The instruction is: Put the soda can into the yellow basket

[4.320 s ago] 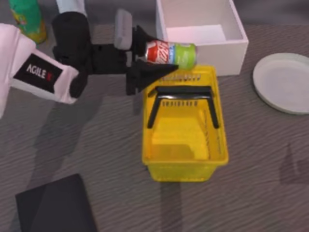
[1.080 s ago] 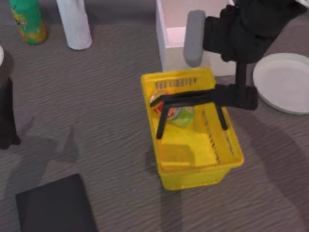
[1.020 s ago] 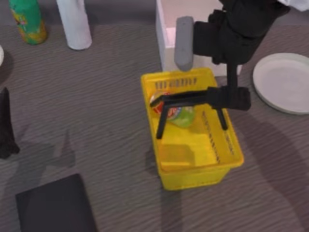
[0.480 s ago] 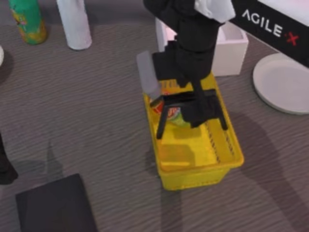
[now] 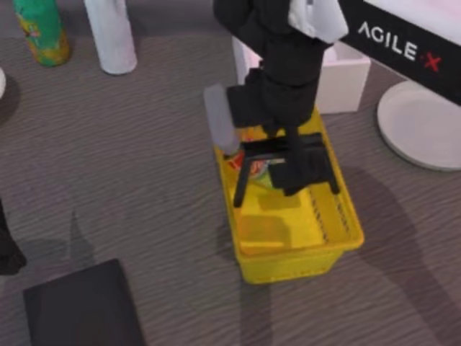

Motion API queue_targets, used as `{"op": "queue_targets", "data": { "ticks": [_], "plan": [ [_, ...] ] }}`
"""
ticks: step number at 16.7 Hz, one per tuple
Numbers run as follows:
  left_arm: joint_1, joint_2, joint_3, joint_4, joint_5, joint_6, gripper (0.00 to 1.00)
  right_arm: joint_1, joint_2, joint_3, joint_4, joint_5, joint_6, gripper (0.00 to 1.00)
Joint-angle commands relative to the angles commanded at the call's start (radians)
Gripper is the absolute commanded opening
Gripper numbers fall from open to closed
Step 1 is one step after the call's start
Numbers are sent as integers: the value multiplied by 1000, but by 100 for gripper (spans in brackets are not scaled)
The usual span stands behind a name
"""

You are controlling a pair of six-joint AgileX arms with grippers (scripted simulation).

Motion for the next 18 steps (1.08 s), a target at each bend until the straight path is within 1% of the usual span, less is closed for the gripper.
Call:
{"op": "queue_targets", "data": {
  "ticks": [3,6,18],
  "plan": [
    [0,0,0,0,0,0,100,1,-5,-43,38,0,1,100],
    [0,0,0,0,0,0,100,1,-5,-44,39,0,1,100],
    [0,0,0,0,0,0,100,1,-5,-44,39,0,1,10]
  ]
}}
